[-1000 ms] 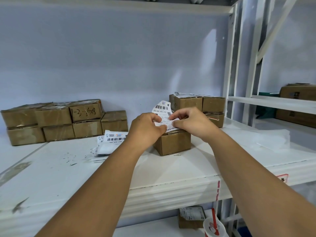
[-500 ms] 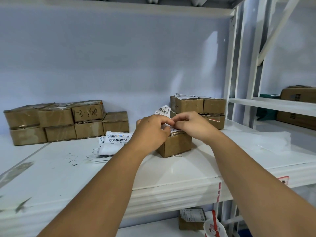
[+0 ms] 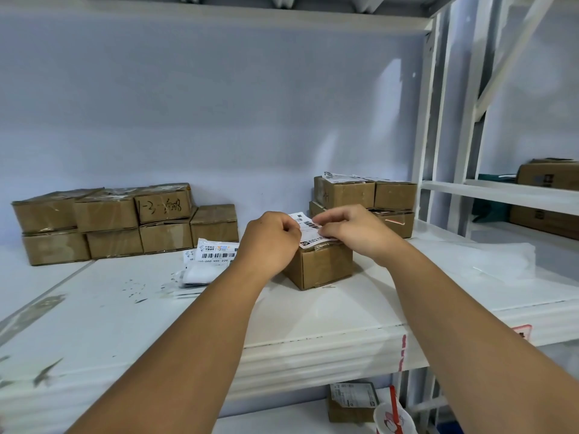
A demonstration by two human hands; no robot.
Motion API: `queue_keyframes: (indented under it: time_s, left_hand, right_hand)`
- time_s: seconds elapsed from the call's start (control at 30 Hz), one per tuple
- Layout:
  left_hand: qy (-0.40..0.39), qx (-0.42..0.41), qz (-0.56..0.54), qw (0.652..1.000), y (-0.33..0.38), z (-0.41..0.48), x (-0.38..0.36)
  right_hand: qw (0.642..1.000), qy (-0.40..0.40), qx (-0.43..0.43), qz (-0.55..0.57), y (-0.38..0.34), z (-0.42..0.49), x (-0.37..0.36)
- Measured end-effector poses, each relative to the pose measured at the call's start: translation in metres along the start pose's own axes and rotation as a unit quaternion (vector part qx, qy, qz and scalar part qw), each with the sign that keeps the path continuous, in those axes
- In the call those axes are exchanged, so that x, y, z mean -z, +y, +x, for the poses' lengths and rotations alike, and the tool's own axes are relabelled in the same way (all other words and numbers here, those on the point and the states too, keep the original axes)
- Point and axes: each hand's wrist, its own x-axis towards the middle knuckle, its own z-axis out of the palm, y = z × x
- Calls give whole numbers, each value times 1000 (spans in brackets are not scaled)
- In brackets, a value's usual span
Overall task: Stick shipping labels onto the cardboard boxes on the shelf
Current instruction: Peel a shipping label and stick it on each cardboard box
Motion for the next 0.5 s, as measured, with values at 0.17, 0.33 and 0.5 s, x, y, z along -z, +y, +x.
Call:
queue_keyframes:
  time_s: [0.17,0.33,0.5]
  left_hand:
    - [16,30,-25,999,-4,3,1]
    - [-10,93,-116,989,-4,5,4]
    - [-37,126,-209,969,-4,5,7]
  right_hand:
    - [1000,-10,10,21,0,-1,1]
    - [1000,-10,28,7,-1,-1,0]
    - [998,-18,37,41,1,0,0]
